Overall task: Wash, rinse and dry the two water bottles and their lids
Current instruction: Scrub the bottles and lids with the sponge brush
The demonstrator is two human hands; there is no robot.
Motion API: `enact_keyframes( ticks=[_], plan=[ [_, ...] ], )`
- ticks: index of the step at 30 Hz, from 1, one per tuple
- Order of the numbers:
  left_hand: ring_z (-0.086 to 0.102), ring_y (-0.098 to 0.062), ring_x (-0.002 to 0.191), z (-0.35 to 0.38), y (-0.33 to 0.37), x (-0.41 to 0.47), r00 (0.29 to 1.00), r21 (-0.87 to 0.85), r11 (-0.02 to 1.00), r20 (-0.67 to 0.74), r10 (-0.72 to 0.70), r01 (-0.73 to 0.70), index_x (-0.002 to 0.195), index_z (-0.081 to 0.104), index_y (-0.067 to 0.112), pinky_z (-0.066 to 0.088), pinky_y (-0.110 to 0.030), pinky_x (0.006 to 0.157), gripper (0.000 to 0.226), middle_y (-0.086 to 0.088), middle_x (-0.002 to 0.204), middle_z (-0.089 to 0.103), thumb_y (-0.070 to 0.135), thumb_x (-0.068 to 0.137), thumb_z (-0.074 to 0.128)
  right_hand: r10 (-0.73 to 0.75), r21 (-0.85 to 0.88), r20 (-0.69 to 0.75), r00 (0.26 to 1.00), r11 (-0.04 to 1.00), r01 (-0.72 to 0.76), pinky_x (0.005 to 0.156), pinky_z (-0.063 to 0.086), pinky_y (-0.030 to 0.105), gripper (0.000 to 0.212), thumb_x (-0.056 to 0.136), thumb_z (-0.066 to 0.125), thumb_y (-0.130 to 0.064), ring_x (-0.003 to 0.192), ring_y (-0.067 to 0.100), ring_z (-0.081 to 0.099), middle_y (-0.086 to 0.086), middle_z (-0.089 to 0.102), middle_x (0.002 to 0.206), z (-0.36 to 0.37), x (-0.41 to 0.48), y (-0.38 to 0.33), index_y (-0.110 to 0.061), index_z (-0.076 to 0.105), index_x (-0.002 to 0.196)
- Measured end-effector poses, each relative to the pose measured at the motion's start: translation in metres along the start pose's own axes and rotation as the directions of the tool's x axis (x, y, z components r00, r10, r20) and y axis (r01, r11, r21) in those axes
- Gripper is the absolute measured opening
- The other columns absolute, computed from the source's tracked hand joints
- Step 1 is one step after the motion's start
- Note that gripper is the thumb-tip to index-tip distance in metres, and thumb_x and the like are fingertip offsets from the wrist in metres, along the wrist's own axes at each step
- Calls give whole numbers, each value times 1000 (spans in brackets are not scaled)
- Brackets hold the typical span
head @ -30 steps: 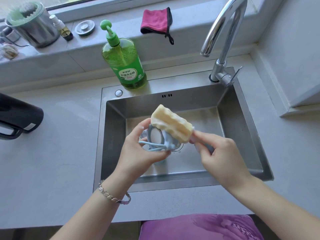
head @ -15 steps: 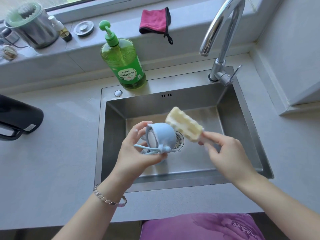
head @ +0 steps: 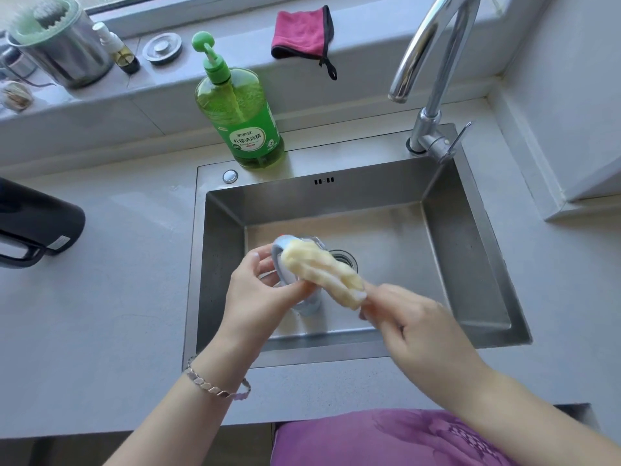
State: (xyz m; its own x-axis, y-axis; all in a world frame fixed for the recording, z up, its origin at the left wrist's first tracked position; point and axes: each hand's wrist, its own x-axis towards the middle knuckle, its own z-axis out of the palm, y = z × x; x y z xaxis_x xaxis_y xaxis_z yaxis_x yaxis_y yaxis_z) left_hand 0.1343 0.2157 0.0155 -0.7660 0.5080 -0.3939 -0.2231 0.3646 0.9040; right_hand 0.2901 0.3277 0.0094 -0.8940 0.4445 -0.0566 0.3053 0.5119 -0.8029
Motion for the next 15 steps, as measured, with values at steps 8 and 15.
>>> enact_keyframes(
  ticks=[8,15],
  plan=[
    [68,-3,77,-3,0,-4,991,83,990,74,109,-115,100,63,22,53,-17,63,68,7,85,72,-6,43,85,-82,5,-8,997,997,82,54,33,30,25,87,46,-19,59,6,34,-19,40,59,0,6,-4,-40,49,100],
    [57,7,99,-5,1,-7,977,181,964,128,173,-194,101,59,38,58,-24,64,69,24,107,61,7,48,91,50,118,-21,999,992,-47,50,25,24,20,91,47,-23,52,10,35,-6,48,61,-10,15,5,-39,55,100]
  ],
)
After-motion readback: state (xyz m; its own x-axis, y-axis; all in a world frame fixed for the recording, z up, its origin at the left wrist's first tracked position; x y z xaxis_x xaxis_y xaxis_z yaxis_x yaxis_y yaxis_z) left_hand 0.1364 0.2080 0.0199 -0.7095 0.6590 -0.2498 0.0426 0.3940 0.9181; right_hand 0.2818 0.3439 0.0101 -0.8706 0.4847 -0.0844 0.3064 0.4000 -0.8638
